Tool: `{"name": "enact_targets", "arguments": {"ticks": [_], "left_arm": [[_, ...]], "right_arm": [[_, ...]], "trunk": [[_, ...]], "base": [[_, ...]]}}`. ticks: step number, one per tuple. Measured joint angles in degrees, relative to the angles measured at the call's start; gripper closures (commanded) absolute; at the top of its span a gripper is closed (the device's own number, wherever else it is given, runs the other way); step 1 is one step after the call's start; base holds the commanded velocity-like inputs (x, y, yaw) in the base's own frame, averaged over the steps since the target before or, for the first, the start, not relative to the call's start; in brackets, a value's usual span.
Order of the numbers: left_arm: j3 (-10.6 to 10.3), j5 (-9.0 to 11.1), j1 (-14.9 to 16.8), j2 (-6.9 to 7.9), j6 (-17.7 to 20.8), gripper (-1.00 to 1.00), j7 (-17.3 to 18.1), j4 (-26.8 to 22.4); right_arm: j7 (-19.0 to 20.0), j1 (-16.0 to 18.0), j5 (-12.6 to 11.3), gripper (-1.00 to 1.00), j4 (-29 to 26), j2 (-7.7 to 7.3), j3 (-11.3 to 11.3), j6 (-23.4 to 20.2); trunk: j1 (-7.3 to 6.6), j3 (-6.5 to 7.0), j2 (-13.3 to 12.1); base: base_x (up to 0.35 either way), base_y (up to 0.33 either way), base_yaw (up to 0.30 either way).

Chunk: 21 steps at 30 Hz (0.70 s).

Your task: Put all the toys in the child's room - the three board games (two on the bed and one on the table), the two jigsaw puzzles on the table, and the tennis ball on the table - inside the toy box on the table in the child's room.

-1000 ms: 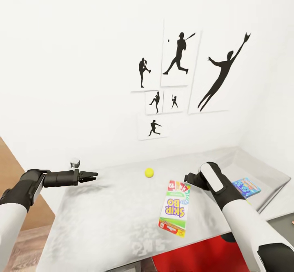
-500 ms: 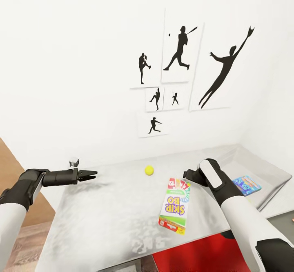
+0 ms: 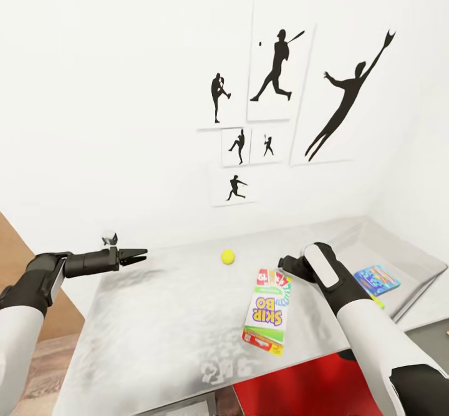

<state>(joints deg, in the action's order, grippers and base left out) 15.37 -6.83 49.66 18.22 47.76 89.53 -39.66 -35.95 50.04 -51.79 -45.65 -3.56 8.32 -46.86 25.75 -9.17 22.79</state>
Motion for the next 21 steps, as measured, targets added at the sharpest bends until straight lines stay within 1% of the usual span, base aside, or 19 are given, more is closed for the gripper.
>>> {"name": "enact_targets", "arguments": {"ticks": [8, 15, 21], "left_arm": [[0.0, 0.0, 0.0, -0.34, -0.1, -1.00, 0.0, -0.3], [0.0, -0.1, 0.0, -0.86, -0.1, -1.00, 0.0, -0.3], [0.0, -0.1, 0.0, -0.91, -0.2, -1.00, 0.0, -0.3]], "right_arm": [[1.5, 0.0, 0.0, -1.00, 0.0, 0.03, 0.0, 0.4], [1.7, 0.0, 0.0, -1.00, 0.0, 0.08, 0.0, 0.4], [1.7, 0.1, 0.0, -1.00, 0.0, 0.05, 0.0, 0.4]], "trunk": [[0.00, -0.75, 0.0], [0.00, -1.41, 0.0], [0.00, -1.98, 0.0]], "base": [[0.000, 0.000, 0.000], [0.000, 0.000, 0.000], [0.000, 0.000, 0.000]]}}
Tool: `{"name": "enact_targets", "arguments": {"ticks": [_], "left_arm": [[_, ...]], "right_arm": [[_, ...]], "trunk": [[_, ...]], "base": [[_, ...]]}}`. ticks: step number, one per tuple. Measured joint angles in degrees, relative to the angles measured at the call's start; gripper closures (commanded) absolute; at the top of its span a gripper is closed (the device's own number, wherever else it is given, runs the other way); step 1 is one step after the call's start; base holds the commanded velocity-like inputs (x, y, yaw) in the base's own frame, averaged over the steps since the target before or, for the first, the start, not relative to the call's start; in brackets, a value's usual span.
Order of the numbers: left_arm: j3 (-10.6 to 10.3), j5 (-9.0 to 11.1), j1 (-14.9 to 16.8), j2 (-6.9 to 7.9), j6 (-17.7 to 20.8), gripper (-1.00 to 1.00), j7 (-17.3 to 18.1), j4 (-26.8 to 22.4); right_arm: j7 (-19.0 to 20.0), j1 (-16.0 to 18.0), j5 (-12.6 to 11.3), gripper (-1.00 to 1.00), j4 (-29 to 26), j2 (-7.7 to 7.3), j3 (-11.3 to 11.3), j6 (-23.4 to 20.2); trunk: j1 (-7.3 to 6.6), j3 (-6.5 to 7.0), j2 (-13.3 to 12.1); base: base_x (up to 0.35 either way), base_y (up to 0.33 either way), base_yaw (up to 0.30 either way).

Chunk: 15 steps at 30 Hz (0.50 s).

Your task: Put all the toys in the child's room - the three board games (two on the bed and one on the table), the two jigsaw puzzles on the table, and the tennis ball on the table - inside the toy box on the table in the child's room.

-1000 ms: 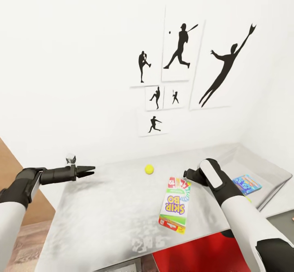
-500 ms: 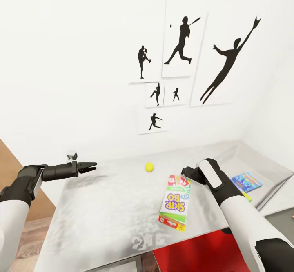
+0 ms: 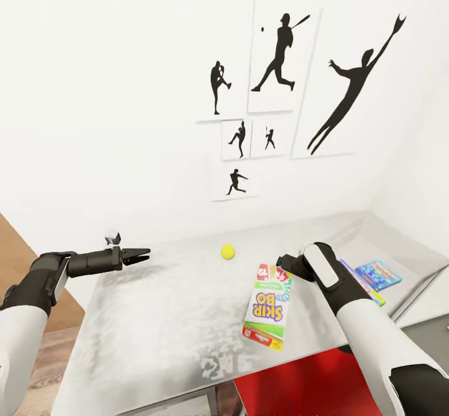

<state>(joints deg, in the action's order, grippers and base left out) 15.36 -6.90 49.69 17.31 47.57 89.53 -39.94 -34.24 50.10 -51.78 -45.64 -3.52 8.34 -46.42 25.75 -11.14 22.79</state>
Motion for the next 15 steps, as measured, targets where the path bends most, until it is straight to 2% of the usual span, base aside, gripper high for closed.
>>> {"name": "enact_targets", "arguments": {"ticks": [15], "left_arm": [[-0.1, -0.1, 0.0, 0.04, 0.0, -1.00, 0.0, 0.0]], "right_arm": [[0.1, 0.0, 0.0, -1.00, 0.0, -0.31, 0.0, 0.0]], "trunk": [[0.00, -1.41, 0.0]], "base": [[0.000, 0.000, 0.000]]}}
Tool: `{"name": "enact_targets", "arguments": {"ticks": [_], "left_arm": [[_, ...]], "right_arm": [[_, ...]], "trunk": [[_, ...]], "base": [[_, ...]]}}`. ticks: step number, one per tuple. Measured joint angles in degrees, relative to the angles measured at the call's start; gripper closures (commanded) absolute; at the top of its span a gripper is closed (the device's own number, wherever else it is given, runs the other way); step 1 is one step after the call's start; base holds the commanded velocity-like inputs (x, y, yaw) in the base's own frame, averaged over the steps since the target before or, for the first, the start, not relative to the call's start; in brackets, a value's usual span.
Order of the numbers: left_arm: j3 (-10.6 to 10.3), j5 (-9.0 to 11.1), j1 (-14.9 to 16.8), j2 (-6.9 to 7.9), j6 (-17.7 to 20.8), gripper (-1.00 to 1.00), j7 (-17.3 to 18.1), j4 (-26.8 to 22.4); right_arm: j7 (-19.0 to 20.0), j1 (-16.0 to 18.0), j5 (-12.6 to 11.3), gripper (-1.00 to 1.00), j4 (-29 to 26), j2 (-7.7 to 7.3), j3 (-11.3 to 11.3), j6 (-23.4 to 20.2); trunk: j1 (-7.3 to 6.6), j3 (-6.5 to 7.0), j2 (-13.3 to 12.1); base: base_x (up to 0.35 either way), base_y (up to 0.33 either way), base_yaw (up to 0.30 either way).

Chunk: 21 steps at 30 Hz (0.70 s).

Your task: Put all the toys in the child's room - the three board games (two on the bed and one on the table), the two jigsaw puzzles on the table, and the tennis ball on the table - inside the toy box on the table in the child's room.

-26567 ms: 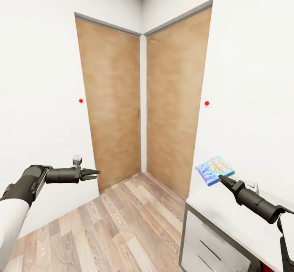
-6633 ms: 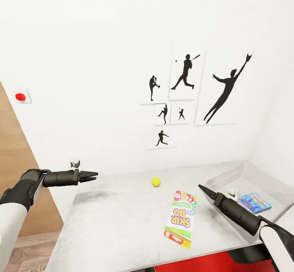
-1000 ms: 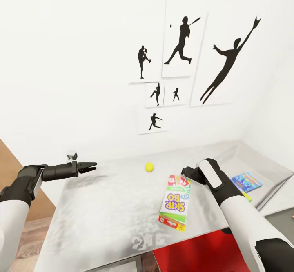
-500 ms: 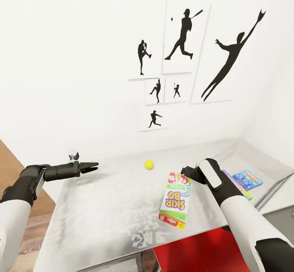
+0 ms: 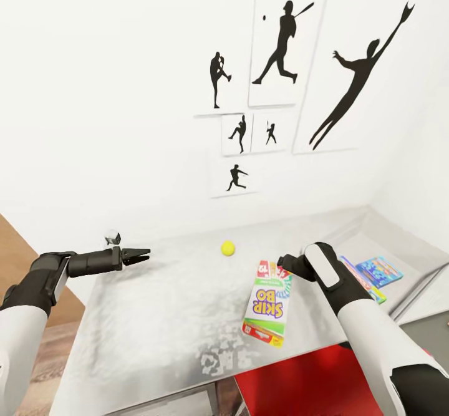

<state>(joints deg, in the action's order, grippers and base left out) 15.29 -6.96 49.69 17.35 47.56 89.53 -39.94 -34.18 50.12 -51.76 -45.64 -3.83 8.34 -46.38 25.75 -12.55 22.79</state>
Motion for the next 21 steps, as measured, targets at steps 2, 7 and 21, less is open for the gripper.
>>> {"name": "enact_targets", "arguments": {"ticks": [2, 7, 21], "left_arm": [[0.0, 0.0, 0.0, 0.00, 0.0, -1.00, 0.0, 0.0], [0.0, 0.0, 0.0, 0.00, 0.0, -1.00, 0.0, 0.0], [0.0, 0.0, 0.0, 0.00, 0.0, -1.00, 0.0, 0.0]], "right_arm": [[0.1, 0.0, 0.0, -1.00, 0.0, -0.05, 0.0, 0.0], [1.5, -0.1, 0.0, -1.00, 0.0, -0.21, 0.0, 0.0], [3.2, -0.1, 0.0, -1.00, 0.0, -0.48, 0.0, 1.8]], "trunk": [[0.00, -0.19, 0.0], [0.00, -0.66, 0.0], [0.00, -1.98, 0.0]], "base": [[0.000, 0.000, 0.000], [0.000, 0.000, 0.000], [0.000, 0.000, 0.000]]}}
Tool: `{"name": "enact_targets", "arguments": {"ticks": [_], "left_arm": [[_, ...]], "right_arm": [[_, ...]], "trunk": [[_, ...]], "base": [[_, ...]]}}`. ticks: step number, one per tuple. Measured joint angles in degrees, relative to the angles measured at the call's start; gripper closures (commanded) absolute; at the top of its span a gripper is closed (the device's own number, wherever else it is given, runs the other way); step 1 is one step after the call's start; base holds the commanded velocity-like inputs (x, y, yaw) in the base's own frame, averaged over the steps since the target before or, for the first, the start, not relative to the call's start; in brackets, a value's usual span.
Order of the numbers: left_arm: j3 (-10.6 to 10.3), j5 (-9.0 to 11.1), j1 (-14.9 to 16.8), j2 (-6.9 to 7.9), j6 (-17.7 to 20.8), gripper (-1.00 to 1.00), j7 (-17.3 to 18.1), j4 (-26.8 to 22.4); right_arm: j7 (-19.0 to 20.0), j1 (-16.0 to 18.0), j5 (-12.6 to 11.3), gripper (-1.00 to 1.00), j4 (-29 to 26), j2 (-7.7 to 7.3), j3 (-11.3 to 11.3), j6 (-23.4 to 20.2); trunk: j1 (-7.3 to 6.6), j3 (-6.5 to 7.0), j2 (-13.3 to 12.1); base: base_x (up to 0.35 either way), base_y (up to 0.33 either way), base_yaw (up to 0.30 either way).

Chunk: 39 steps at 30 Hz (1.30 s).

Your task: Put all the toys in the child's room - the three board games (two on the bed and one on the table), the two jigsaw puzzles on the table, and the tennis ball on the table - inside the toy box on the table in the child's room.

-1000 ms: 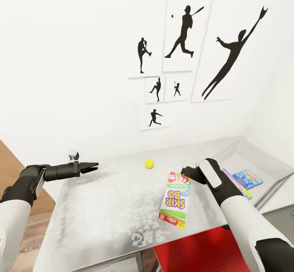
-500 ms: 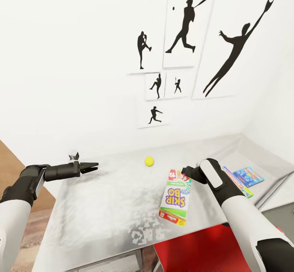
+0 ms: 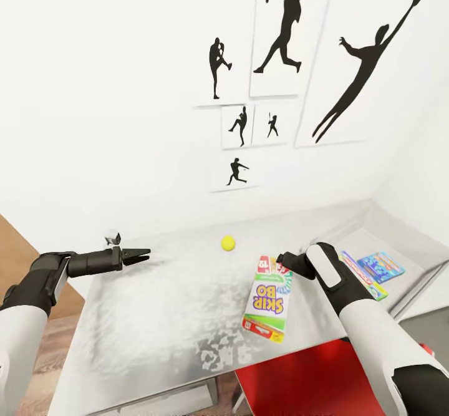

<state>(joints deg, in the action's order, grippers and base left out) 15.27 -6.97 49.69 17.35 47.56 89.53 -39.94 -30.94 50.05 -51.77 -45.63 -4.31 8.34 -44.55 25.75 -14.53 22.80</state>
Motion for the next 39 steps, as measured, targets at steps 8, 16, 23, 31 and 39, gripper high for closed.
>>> {"name": "enact_targets", "arguments": {"ticks": [8, 16, 23, 31, 39], "left_arm": [[0.0, -0.1, 0.0, 0.03, 0.0, -1.00, 0.0, 0.0], [0.0, -0.1, 0.0, 0.08, 0.0, -1.00, 0.0, 0.0], [0.0, -0.1, 0.0, 0.09, 0.0, -1.00, 0.0, 0.0], [0.0, -0.1, 0.0, 0.09, 0.0, -1.00, 0.0, 0.0], [0.0, -0.1, 0.0, 0.06, 0.0, -1.00, 0.0, 0.0]], "right_arm": [[0.3, 0.0, 0.0, -1.00, 0.0, -0.01, 0.0, 0.3], [1.1, 0.0, 0.0, -1.00, 0.0, -0.01, 0.0, 0.3], [1.3, 0.0, 0.0, -1.00, 0.0, -0.01, 0.0, 0.3], [1.6, 0.0, 0.0, -1.00, 0.0, 0.00, 0.0, 0.3], [1.6, 0.0, 0.0, -1.00, 0.0, 0.19, 0.0, 0.3]], "trunk": [[0.00, -0.75, 0.0], [0.00, -1.51, 0.0], [0.00, -2.17, 0.0], [0.00, -2.92, 0.0], [0.00, -3.67, 0.0]], "base": [[0.000, 0.000, 0.000], [0.000, 0.000, 0.000], [0.000, 0.000, 0.000], [0.000, 0.000, 0.000], [0.000, 0.000, 0.000]]}}
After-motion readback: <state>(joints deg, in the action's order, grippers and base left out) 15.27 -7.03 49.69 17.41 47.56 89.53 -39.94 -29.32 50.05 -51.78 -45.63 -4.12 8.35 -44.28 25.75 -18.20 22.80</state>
